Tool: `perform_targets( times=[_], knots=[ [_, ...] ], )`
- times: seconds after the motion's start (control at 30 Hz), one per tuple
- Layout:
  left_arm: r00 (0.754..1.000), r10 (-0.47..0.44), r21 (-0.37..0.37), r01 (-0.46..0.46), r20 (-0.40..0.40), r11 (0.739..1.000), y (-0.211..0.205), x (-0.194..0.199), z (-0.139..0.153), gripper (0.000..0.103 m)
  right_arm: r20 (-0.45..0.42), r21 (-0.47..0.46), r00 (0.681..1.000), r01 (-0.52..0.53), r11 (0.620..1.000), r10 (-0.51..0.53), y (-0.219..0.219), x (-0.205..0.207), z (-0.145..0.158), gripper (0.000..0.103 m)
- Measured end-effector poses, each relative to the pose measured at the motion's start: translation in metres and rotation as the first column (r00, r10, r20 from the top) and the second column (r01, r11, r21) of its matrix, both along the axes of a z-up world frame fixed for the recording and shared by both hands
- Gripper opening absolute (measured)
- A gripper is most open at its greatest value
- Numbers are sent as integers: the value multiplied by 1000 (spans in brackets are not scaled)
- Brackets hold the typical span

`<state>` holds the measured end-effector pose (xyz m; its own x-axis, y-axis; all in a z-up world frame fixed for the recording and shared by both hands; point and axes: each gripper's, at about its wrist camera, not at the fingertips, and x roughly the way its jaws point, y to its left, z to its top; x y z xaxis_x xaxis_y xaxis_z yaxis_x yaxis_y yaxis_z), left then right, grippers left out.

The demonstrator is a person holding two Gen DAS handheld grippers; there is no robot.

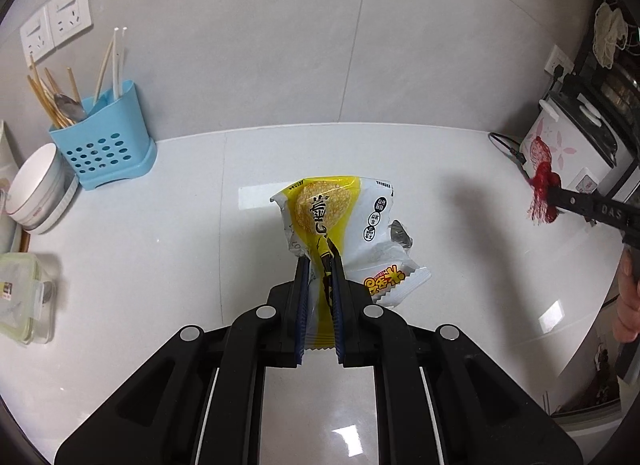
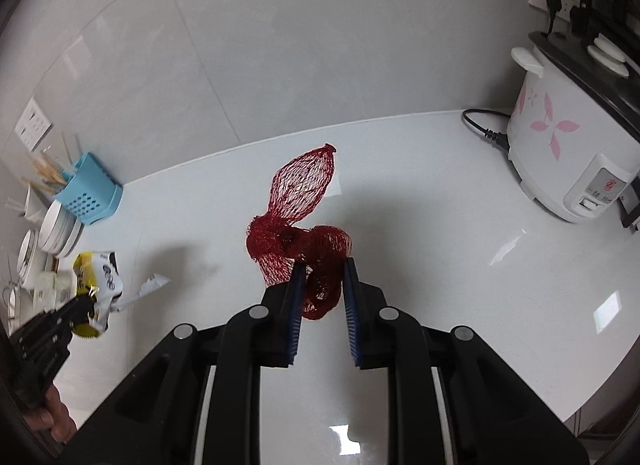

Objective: Collect trash
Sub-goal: 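Lift the snack bag and mesh net and carry both down over the trash bin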

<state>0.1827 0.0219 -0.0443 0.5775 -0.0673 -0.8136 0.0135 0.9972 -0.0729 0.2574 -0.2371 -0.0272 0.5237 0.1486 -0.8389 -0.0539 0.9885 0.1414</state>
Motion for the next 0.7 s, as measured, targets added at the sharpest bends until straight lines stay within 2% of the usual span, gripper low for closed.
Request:
perform_targets(
  times=[0.3,0.7],
  knots=[
    [1000,1,5,-1,24,1000,-20,-44,17,10,65,-20,996,-54,998,55,0,-53,21,18],
    [999,-19,-2,19,42,1000,-43,-103,25,10,77,-27,991,-109,994,111,-3,-114,22,18]
  ],
)
